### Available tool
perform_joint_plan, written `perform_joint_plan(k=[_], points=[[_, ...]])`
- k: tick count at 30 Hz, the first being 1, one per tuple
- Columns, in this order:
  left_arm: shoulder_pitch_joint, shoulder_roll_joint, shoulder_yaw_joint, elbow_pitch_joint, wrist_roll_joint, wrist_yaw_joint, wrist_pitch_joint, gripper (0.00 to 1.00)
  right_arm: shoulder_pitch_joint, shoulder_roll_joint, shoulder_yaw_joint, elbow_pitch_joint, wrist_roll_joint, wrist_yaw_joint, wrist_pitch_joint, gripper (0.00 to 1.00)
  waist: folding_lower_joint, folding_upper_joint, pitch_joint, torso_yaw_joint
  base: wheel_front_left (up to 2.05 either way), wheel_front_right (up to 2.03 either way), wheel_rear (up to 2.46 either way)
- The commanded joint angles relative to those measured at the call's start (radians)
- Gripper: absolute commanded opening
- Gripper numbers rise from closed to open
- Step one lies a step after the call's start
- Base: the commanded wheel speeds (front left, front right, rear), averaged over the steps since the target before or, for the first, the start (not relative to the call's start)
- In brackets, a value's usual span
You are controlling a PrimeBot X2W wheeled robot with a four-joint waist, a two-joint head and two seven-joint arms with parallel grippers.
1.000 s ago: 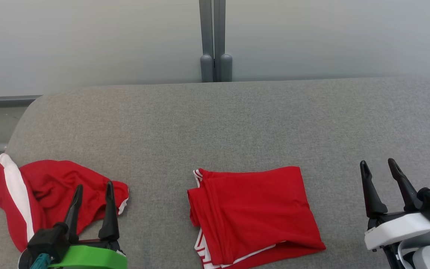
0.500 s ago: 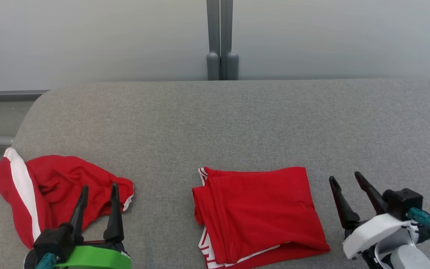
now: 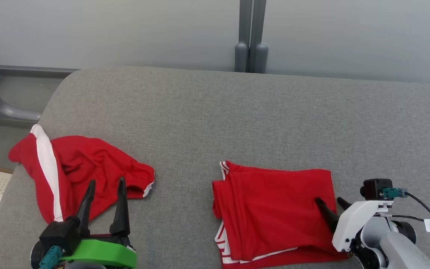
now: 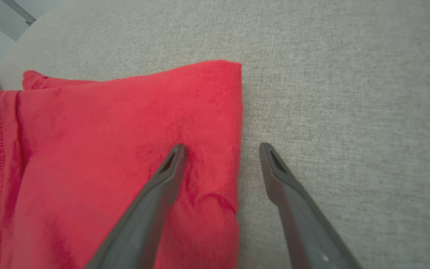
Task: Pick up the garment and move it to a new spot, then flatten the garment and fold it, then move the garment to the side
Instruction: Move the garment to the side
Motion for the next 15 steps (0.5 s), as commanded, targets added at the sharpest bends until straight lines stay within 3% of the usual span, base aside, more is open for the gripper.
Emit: perform_joint_plan(k=[1,3,4,5,6,15], points=[[-0.016,0.001,0.000,0.002,0.002,-0.003,-0.003,1.00,-0.012,-0.003,0.003,0.011,0.016,0.000,0.003,1.00,0.0000,0.0000,0.020,0.025,0.00,0.00,0.00],[-0.018,0.001,-0.002,0.003,0.001,-0.003,-0.003,1.00,-0.019,-0.002,0.015,0.021,0.041,0.000,0.003,1.00,0.0000,0.0000,0.023,0.031,0.00,0.00,0.00],[-0.019,0.001,-0.002,0.004,0.000,-0.003,-0.003,1.00,-0.020,-0.003,0.023,0.023,0.052,0.000,0.005,0.93,0.0000,0.0000,0.024,0.032,0.00,0.00,0.00],[-0.020,0.001,-0.003,0.005,0.000,-0.003,-0.003,1.00,-0.022,-0.009,0.032,0.018,0.064,0.000,-0.011,0.36,0.0000,0.0000,0.025,0.033,0.00,0.00,0.00],[-0.020,0.001,-0.003,0.006,0.000,-0.003,-0.003,1.00,-0.025,-0.016,0.037,0.017,0.069,0.000,-0.020,0.00,0.0000,0.0000,0.026,0.032,0.00,0.00,0.00],[-0.048,0.011,-0.076,-0.025,-0.017,-0.003,-0.003,1.00,-0.094,-0.070,0.079,-0.007,0.110,0.000,-0.136,0.00,0.0000,0.0000,0.023,-0.030,0.00,0.00,0.00]])
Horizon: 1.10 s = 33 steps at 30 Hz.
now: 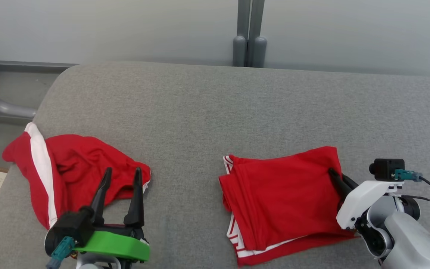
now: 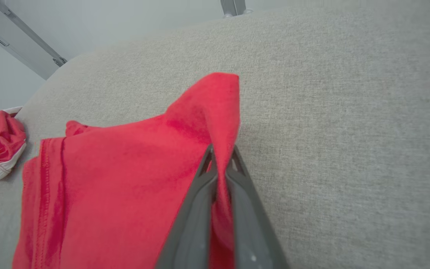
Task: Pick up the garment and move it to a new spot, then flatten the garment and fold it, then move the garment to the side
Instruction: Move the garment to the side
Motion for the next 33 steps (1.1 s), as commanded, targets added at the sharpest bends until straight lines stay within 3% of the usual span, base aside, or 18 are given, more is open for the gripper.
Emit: perform_joint_plan(k=[1,10,21,27,33], points=[[-0.018,0.008,-0.012,-0.005,0.004,-0.003,-0.003,1.00,-0.022,-0.014,0.004,-0.001,0.010,0.000,-0.012,0.00,0.0000,-0.0001,-0.002,-0.034,0.00,0.00,0.00],[-0.063,0.012,-0.094,-0.018,0.006,-0.003,-0.002,1.00,-0.097,-0.068,0.032,0.019,0.030,0.000,-0.043,0.00,0.0000,-0.0001,0.012,-0.214,0.00,0.00,0.00],[-0.129,0.032,-0.145,-0.014,0.008,-0.003,-0.002,1.00,-0.149,-0.086,0.048,0.020,0.071,0.000,-0.086,0.00,0.0000,-0.0001,0.074,-0.451,0.00,0.00,0.00],[-0.158,0.048,-0.163,-0.006,0.010,-0.003,-0.002,1.00,-0.166,-0.090,0.057,0.023,0.094,0.000,-0.114,0.00,0.0000,-0.0001,0.108,-0.513,0.00,0.00,0.00],[-0.190,0.070,-0.179,-0.007,0.015,-0.003,-0.002,1.00,-0.217,-0.103,0.067,0.032,0.103,0.000,-0.147,0.00,0.0000,-0.0001,0.162,-0.526,0.00,0.00,0.00]])
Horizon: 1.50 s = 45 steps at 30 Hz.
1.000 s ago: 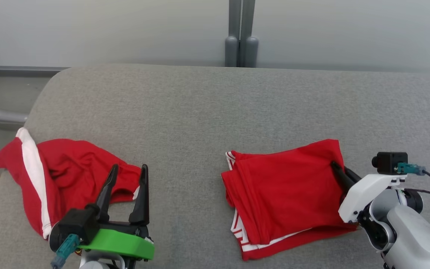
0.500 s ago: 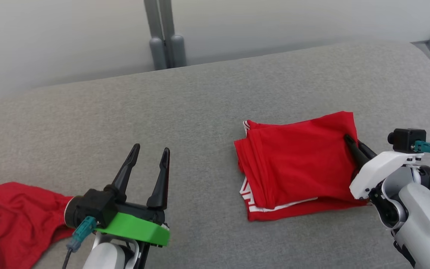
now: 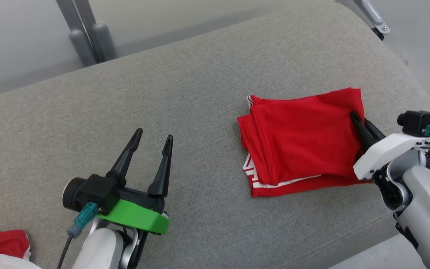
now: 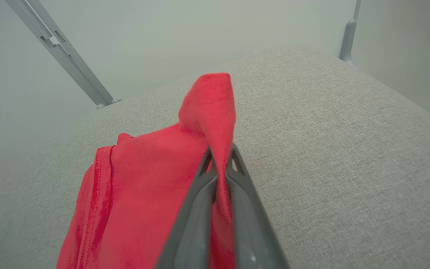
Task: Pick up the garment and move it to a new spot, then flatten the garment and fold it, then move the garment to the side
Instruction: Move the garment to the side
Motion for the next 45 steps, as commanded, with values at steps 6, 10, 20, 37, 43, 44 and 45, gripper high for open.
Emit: perform_joint_plan(k=[6,10,20,37,43,44,45], points=[[-0.070,0.050,-0.013,-0.017,0.011,-0.003,0.013,1.00,-0.131,-0.034,0.000,0.025,0.031,0.000,-0.013,0.00,0.0000,0.0000,0.154,0.002,0.00,0.00,0.00],[-0.103,0.073,-0.012,-0.044,0.015,-0.003,0.032,1.00,-0.209,-0.068,-0.005,0.036,0.050,0.000,-0.012,0.00,0.0000,0.0000,0.236,0.032,0.00,0.00,0.00],[-0.183,0.115,-0.019,-0.117,0.034,0.000,0.062,1.00,-0.371,-0.240,-0.052,0.160,0.088,0.000,0.009,0.00,0.0000,0.0000,0.429,0.127,0.00,0.00,0.00],[-0.184,0.101,-0.018,-0.082,0.010,0.010,0.021,1.00,-0.546,-0.334,-0.074,0.520,-0.084,0.000,-0.097,1.00,0.0000,0.0000,0.402,0.210,0.00,0.00,0.00],[-0.129,0.076,0.008,-0.038,-0.016,0.023,0.004,1.00,-0.525,-0.330,-0.075,0.448,-0.171,0.000,-0.112,1.00,0.0000,0.0000,0.246,0.248,0.00,0.00,0.00],[-0.118,0.073,0.014,-0.032,-0.021,0.026,0.002,1.00,-0.511,-0.331,-0.088,0.416,-0.181,0.000,-0.112,1.00,0.0000,0.0000,0.219,0.254,0.00,0.00,0.00],[-0.104,0.072,0.025,-0.028,-0.027,0.030,0.000,1.00,-0.488,-0.328,-0.101,0.371,-0.198,0.000,-0.112,1.00,0.0000,0.0000,0.188,0.262,0.00,0.00,0.00]])
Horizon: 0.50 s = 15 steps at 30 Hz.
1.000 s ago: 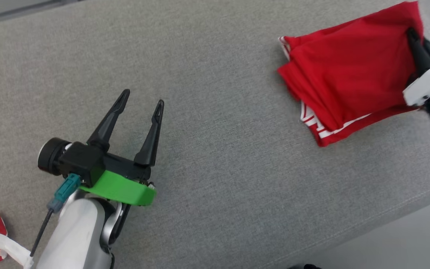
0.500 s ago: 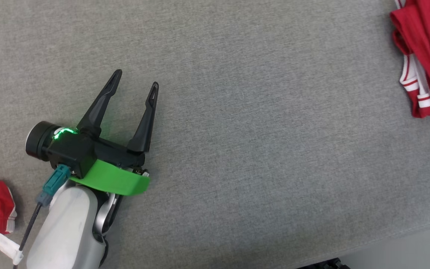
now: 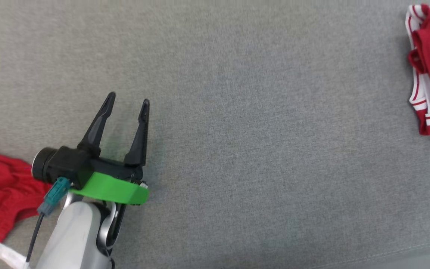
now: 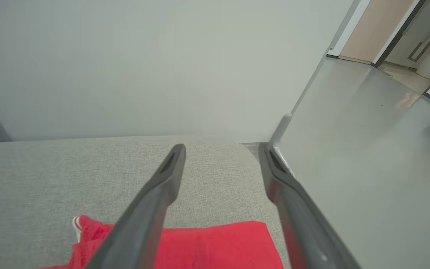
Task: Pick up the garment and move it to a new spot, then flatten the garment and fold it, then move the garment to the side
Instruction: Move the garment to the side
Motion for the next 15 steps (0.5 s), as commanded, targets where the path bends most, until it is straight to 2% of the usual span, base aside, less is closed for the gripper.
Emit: perform_joint_plan(k=[1,7,11,15], points=[[0.032,0.000,0.016,0.008,-0.014,0.009,-0.006,1.00,0.053,0.004,-0.018,-0.043,-0.020,0.000,-0.003,1.00,-0.0001,0.0000,-0.167,0.039,0.00,0.00,0.00],[0.140,0.020,0.114,0.013,-0.041,0.039,-0.008,1.00,0.261,0.108,-0.130,-0.318,-0.087,0.000,-0.003,1.00,-0.0001,0.0000,-0.325,0.062,0.00,0.00,0.00],[0.197,0.033,0.152,0.019,-0.045,0.050,-0.007,1.00,0.404,0.187,-0.162,-0.440,-0.128,0.000,-0.003,1.00,-0.0001,0.0000,-0.401,0.085,0.00,0.00,0.00],[0.242,0.023,0.167,0.033,-0.051,0.057,-0.007,1.00,0.545,0.244,-0.186,-0.534,-0.161,0.000,-0.003,1.00,-0.0001,0.0000,-0.471,0.104,0.00,0.00,0.00]])
